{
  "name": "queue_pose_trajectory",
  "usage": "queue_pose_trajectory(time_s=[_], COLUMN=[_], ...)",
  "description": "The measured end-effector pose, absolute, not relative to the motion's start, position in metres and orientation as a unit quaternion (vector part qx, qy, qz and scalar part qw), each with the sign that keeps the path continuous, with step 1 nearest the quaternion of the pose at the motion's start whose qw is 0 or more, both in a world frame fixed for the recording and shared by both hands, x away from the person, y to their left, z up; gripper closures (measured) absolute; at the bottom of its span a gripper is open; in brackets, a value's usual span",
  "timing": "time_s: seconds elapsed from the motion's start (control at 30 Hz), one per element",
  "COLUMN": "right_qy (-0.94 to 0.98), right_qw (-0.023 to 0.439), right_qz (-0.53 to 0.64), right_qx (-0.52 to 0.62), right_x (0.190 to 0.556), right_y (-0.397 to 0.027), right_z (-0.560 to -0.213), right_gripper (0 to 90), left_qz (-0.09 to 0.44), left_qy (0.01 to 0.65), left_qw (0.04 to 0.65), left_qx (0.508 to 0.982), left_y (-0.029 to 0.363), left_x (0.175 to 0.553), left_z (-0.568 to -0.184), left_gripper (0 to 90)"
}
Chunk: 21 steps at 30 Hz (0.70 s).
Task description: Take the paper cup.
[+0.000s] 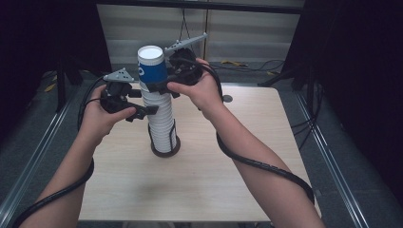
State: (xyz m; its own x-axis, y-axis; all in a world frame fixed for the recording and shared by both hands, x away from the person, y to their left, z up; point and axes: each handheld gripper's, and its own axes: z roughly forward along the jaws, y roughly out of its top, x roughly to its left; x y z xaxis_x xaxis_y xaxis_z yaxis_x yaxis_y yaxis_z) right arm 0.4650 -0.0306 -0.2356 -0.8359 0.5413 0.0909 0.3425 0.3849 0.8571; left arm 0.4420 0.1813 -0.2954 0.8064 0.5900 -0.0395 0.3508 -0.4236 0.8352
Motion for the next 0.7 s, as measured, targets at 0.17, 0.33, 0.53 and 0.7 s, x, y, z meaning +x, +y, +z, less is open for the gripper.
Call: queue_pose_trajectory(time_s=[0.17, 0.33, 0.53, 0.7], right_qy=[0.827, 0.825, 0.821, 0.822], right_qw=[0.109, 0.112, 0.113, 0.114], right_qz=[0.479, 0.481, 0.486, 0.483], right_qx=[0.271, 0.276, 0.277, 0.278], right_x=[0.469, 0.47, 0.47, 0.468], right_y=[-0.02, -0.018, -0.021, -0.021], right_z=[-0.233, -0.234, -0.235, -0.234], right_gripper=[13.0, 14.9, 17.5, 17.9], left_qz=[0.137, 0.141, 0.143, 0.141], left_qy=[0.285, 0.283, 0.285, 0.285], left_qw=[0.468, 0.472, 0.487, 0.496], left_qx=[0.825, 0.823, 0.813, 0.808], left_y=[0.18, 0.178, 0.174, 0.173], left_x=[0.446, 0.449, 0.449, 0.451], left_z=[-0.29, -0.286, -0.283, -0.285], left_gripper=[15.8, 15.1, 13.8, 12.6])
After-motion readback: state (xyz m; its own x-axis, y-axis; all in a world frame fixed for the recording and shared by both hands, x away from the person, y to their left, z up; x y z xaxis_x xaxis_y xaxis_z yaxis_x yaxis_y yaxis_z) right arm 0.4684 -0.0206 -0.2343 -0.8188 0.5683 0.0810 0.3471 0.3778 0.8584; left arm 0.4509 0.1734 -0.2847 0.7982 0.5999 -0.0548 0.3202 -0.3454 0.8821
